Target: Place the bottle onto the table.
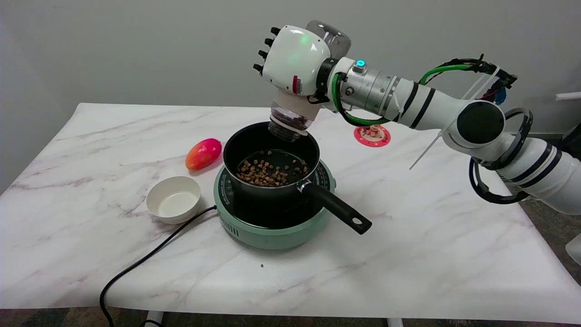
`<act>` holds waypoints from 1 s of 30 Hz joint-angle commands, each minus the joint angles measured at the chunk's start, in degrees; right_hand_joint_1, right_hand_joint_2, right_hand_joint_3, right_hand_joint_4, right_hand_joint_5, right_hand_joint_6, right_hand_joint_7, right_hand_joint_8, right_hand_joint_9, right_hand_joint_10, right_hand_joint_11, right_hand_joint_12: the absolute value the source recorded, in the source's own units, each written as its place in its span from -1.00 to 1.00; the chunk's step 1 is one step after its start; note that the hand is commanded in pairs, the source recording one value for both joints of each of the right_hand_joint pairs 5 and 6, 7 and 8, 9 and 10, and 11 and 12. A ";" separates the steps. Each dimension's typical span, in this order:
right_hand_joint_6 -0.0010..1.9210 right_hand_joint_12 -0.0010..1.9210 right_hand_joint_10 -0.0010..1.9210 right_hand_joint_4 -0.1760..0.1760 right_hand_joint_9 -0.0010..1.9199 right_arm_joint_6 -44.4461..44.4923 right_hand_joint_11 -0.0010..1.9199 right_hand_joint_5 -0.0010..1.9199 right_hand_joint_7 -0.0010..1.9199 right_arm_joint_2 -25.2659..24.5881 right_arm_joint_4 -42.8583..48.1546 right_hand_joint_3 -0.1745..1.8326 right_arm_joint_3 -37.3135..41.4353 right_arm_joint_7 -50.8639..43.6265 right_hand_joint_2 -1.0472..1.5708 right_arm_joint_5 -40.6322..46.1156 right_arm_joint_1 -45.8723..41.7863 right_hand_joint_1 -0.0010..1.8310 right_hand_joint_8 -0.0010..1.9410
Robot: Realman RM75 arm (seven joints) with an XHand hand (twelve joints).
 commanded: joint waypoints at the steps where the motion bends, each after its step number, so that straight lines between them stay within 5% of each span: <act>1: 1.00 0.20 0.49 0.00 0.50 -0.84 0.20 1.00 1.00 0.29 -0.21 0.44 0.10 1.17 0.12 -1.28 1.02 0.80 0.98; 8: 1.00 0.20 0.50 0.00 0.50 -7.68 0.20 1.00 1.00 0.53 -1.51 0.45 2.39 11.76 0.12 8.44 -2.83 0.80 0.98; 16: 1.00 0.20 0.50 0.00 0.50 -8.84 0.20 1.00 1.00 -0.35 -2.04 0.44 13.37 13.40 0.13 25.33 -9.08 0.80 0.98; 30: 1.00 0.20 0.50 0.00 0.51 -9.23 0.20 1.00 1.00 0.28 -1.94 0.42 45.58 14.23 0.14 52.59 -28.28 0.80 0.98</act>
